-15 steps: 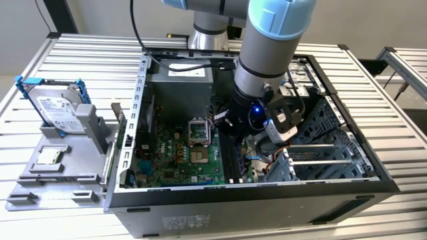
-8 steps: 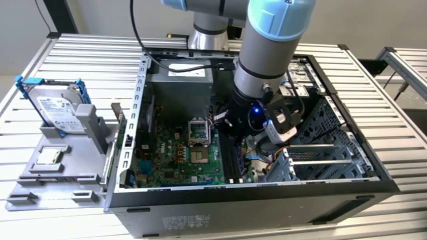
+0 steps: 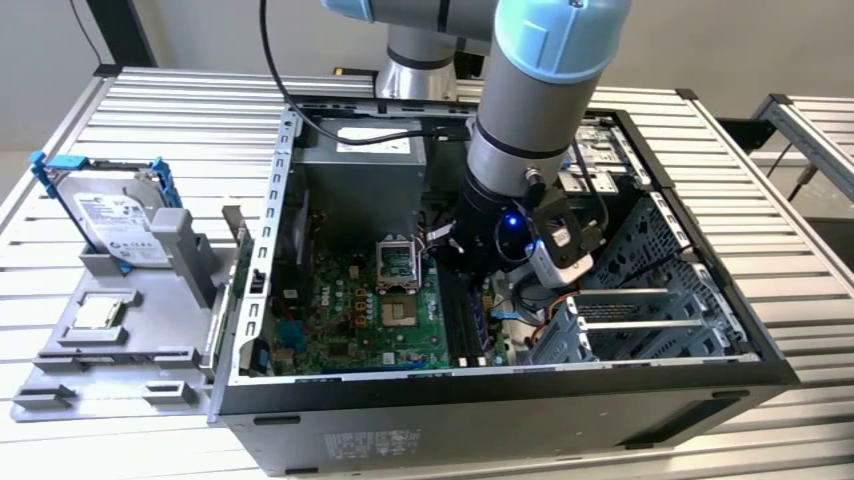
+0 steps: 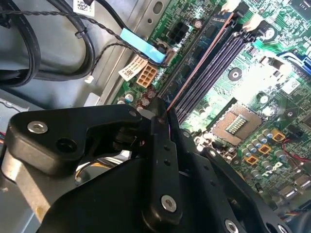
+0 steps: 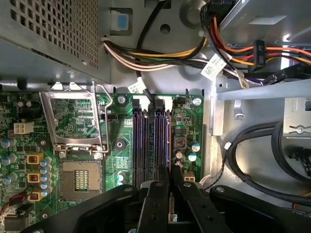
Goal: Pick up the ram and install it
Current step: 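Insert the ram into the slot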
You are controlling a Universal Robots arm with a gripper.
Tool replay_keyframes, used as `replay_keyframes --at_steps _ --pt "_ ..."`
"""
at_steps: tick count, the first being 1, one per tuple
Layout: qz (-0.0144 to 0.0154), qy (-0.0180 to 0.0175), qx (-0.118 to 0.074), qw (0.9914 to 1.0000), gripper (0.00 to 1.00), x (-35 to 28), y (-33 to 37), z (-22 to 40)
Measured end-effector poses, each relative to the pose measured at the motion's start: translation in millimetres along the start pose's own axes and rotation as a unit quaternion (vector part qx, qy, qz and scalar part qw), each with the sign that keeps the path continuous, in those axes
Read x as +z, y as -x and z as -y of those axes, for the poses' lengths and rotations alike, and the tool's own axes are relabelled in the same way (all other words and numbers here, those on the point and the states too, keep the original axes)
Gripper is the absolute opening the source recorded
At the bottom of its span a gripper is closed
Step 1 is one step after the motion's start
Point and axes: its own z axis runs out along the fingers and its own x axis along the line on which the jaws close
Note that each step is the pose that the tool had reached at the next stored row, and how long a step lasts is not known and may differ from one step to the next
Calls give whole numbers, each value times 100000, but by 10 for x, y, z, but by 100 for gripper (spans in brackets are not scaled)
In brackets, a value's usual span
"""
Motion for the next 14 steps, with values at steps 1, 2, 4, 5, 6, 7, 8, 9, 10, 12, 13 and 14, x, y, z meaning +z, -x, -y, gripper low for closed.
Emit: replay_keyframes --at_steps 1,2,4,5,6,7,8,9,10,12,13,14 --pt "0 -3 0 100000 0 0 -1 0" --pt "-2 -1 -3 100000 0 -1 -1 0" --pt "-2 -195 -1 100000 0 -28 -1 -3" --pt "-7 -282 -1 100000 0 -41 -1 -3" --pt "2 -340 -3 99999 0 -47 -1 -3" --pt "4 -395 19 99999 0 -48 -1 -3" --pt "4 -456 53 99999 0 -48 -1 -3" --pt "1 -485 93 99999 0 -48 -1 -3" --pt "3 -498 167 99999 0 -49 -3 -4" --pt "33 -509 360 99998 0 -49 -7 -10" --pt "51 -507 395 99998 0 -48 -7 -16" --pt "62 -498 406 99998 0 -46 -6 -19"
